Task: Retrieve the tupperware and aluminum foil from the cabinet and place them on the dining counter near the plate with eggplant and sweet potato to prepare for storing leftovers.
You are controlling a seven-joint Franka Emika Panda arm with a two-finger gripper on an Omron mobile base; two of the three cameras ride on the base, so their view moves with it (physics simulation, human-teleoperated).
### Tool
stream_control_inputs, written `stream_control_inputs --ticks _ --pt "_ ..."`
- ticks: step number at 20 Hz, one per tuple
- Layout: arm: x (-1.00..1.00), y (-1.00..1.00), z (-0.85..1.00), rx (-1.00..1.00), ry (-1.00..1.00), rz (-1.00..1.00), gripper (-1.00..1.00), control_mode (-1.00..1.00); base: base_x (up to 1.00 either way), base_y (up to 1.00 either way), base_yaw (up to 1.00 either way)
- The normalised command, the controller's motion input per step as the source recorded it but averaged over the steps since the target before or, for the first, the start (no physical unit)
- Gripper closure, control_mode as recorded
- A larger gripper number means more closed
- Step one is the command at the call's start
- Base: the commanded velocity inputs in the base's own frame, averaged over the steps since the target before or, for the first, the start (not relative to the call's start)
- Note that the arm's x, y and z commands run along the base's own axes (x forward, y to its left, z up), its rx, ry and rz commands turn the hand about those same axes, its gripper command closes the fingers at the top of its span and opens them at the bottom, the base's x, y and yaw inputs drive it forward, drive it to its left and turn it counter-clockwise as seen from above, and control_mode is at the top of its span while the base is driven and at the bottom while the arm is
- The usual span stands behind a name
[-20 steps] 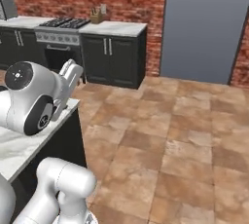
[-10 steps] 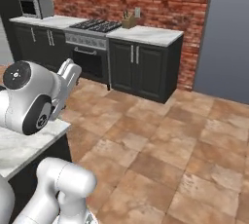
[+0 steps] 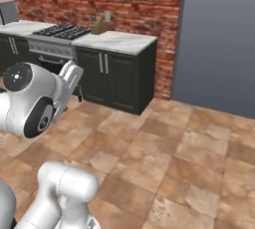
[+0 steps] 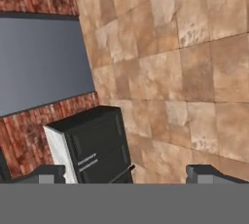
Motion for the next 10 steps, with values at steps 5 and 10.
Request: stream_control_inputs --ticks 5,10 --pt "0.00 0.00 0.00 0.00 0.00 0.00 -1.00 1.00 1.00 0.00 0.23" --pt "0.00 0.00 0.00 0.00 0.00 0.00 -1.00 1.00 1.00 0.00 0.47"
